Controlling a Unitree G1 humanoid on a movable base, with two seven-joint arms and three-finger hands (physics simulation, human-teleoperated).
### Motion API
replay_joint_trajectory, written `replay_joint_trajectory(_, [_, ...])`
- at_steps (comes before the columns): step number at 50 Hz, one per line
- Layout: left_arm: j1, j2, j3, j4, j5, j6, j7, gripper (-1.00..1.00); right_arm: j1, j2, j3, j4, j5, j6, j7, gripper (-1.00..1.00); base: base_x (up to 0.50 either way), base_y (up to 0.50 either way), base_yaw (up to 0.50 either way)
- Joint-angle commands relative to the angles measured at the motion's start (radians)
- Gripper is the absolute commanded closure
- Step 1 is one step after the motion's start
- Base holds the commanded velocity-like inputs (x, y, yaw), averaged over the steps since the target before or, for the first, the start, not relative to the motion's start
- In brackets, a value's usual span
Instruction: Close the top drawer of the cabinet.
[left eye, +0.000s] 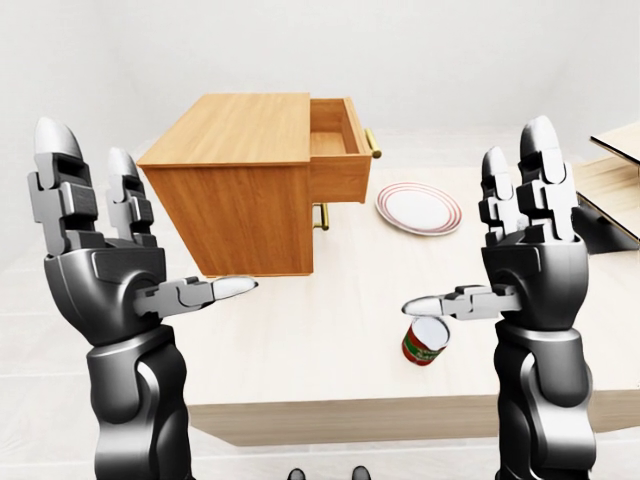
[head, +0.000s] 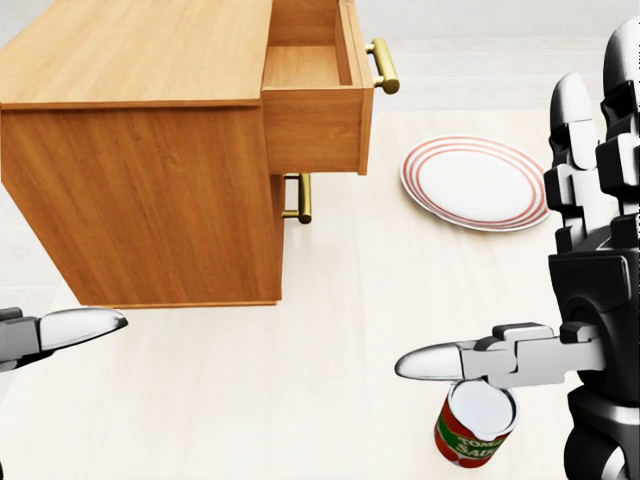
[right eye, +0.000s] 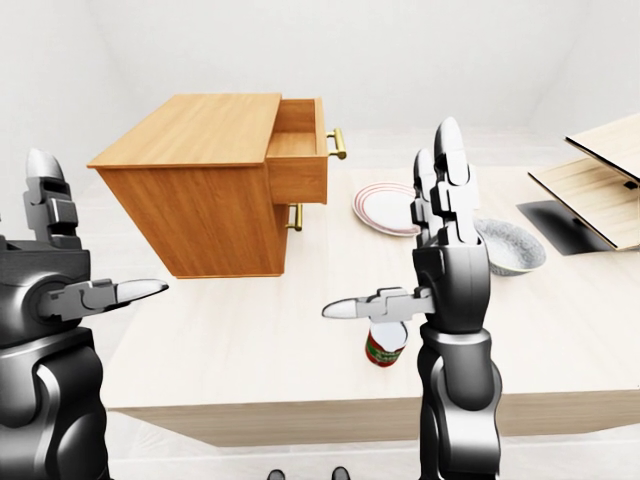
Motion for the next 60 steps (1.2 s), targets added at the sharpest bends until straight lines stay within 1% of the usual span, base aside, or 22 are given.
replay_joint_trajectory(1, [0.006,-0.003,-0.001,0.003,0.0,0.0,-0.004,-1.0,0.004,0.002,0.008,-0.004,-0.008,0.0,0.009,-1.0,0.43,0.0,0.0])
replay_joint_trajectory(12, [0.013,-0.005,-0.007,0.001,0.004,0.0,-0.007,-1.0,0.011,0.007,0.013,0.016,-0.022,0.0,0.013,-1.0,0.41,0.1,0.0])
replay_joint_trajectory(26, [0.003,-0.003,-0.005,0.0,0.003,0.0,-0.008,-1.0,0.009,0.01,-0.006,0.019,-0.015,0.0,0.007,-1.0,0.33,0.16,0.0])
replay_joint_trajectory(36, [-0.003,-0.002,-0.007,-0.01,0.002,0.0,-0.005,-1.0,0.008,0.005,-0.012,0.024,-0.008,0.0,0.006,-1.0,0.03,0.0,0.0])
replay_joint_trajectory(40, [0.002,-0.004,-0.009,-0.007,0.004,0.0,-0.007,-1.0,0.023,0.019,-0.014,0.069,-0.004,0.0,-0.005,-1.0,0.0,0.0,0.0])
replay_joint_trajectory(48, [0.016,-0.005,-0.003,-0.014,0.002,0.0,-0.012,-1.0,-0.007,0.01,-0.008,0.121,0.004,0.0,-0.014,-1.0,0.0,0.0,0.0])
replay_joint_trajectory(50, [0.017,-0.007,-0.001,-0.017,0.0,0.0,-0.011,-1.0,-0.017,0.006,-0.016,0.193,0.009,0.0,-0.009,-1.0,0.0,0.0,0.0])
replay_joint_trajectory(55, [0.015,-0.005,0.003,-0.02,-0.003,0.0,-0.012,-1.0,-0.024,0.005,-0.013,0.255,0.009,0.0,-0.019,-1.0,0.0,0.0,0.0])
replay_joint_trajectory(60, [0.02,-0.005,0.003,-0.013,0.0,0.0,-0.016,-1.0,-0.038,-0.001,-0.014,0.262,0.012,0.0,-0.026,-1.0,0.0,0.0,0.0])
